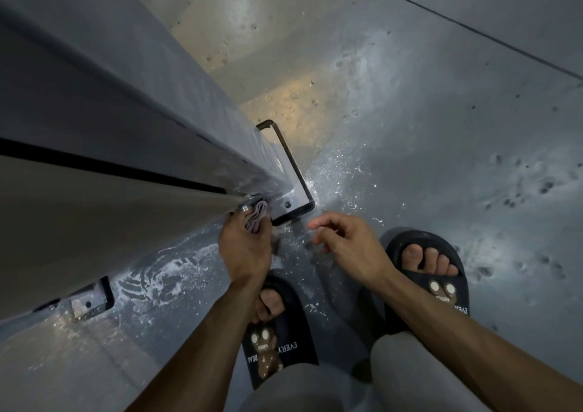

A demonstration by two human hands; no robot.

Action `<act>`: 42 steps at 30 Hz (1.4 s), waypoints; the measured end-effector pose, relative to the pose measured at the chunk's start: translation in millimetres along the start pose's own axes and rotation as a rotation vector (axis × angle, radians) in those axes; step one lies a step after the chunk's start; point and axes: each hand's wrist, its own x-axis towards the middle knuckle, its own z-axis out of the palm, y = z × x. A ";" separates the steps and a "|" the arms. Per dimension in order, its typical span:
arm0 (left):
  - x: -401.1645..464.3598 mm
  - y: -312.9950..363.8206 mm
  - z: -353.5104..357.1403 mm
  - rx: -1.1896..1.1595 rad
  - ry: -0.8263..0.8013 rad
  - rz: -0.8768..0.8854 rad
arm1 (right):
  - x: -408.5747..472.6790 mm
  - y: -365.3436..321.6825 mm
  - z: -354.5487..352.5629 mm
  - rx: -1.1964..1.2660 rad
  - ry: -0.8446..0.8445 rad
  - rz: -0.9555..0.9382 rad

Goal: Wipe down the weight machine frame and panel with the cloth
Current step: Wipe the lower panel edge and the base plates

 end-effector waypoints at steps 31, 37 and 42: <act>-25.7 77.4 43.0 -0.034 -0.293 0.222 | 0.5 12.7 -1.4 -0.110 -0.004 -0.063; -16.2 28.4 -3.7 0.181 -0.048 0.194 | -5.6 13.8 -1.7 -0.050 -0.021 0.041; -8.9 23.0 -3.0 0.311 -0.002 0.090 | -6.3 7.8 -1.1 -0.060 -0.045 0.011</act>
